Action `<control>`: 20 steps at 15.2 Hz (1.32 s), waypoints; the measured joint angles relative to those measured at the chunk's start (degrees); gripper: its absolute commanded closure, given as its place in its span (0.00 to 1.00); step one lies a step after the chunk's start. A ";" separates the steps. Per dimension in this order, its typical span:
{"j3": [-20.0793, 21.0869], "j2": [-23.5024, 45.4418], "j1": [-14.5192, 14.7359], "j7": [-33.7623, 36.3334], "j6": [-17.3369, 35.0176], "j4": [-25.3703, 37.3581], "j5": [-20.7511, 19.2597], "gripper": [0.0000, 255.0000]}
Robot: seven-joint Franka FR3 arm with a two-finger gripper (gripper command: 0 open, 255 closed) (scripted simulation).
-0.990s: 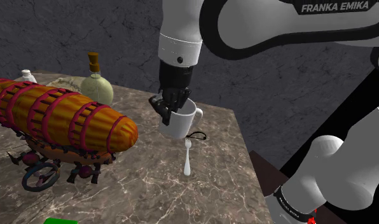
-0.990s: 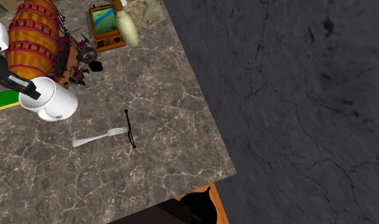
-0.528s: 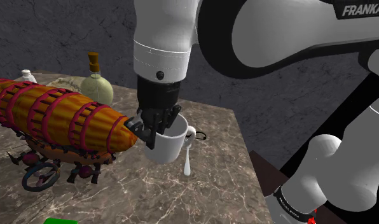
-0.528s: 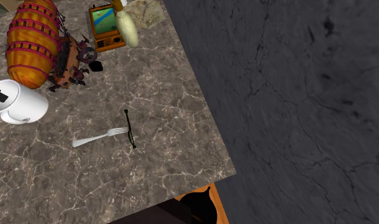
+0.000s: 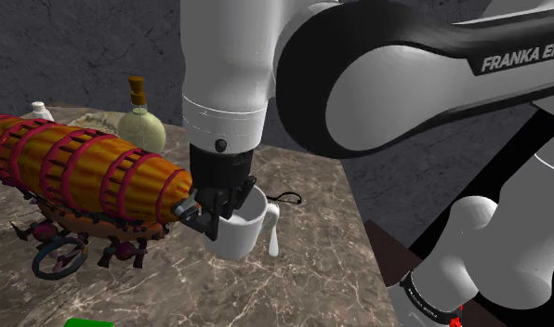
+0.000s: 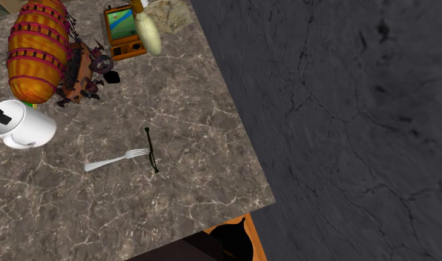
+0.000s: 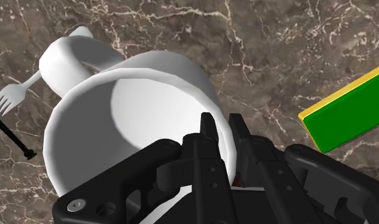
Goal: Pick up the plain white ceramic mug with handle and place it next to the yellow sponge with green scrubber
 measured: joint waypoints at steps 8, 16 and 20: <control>0.06 1.29 0.11 0.36 5.81 -4.67 -0.64 1.00; 0.12 3.57 0.36 1.23 11.72 -8.59 -1.87 1.00; 0.05 5.16 0.51 1.80 14.49 -9.96 -2.80 1.00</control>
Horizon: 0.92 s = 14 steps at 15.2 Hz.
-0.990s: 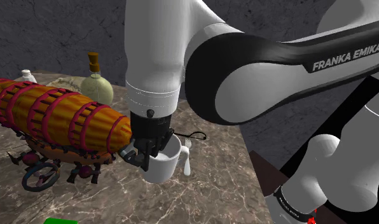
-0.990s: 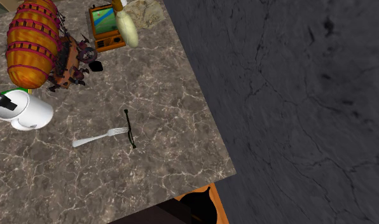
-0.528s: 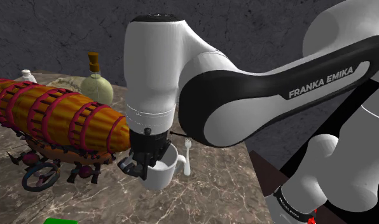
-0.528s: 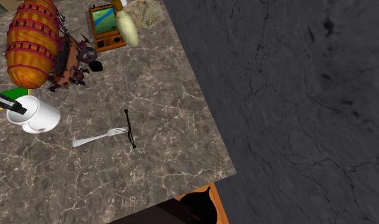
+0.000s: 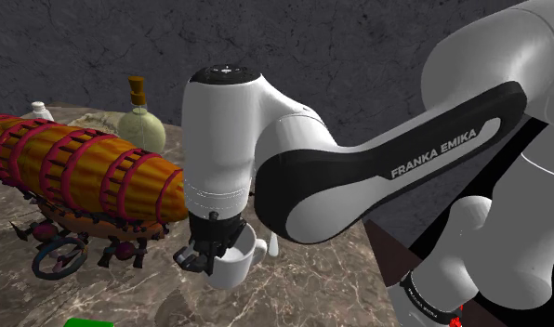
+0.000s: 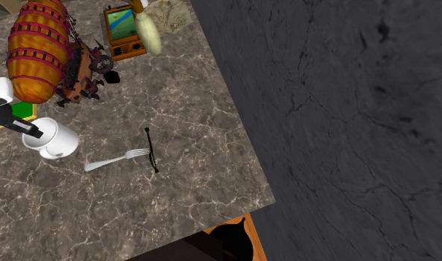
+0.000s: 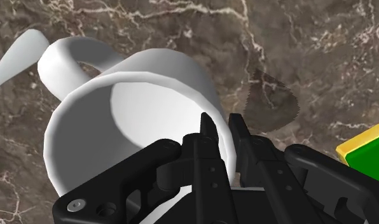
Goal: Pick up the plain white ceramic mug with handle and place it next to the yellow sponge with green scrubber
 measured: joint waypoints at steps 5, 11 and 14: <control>-0.16 1.94 0.22 0.76 3.30 -1.62 -1.18 1.00; -0.17 2.02 0.23 0.80 3.58 -1.79 -1.23 0.00; -0.17 2.01 0.23 0.80 3.59 -1.79 -1.24 0.00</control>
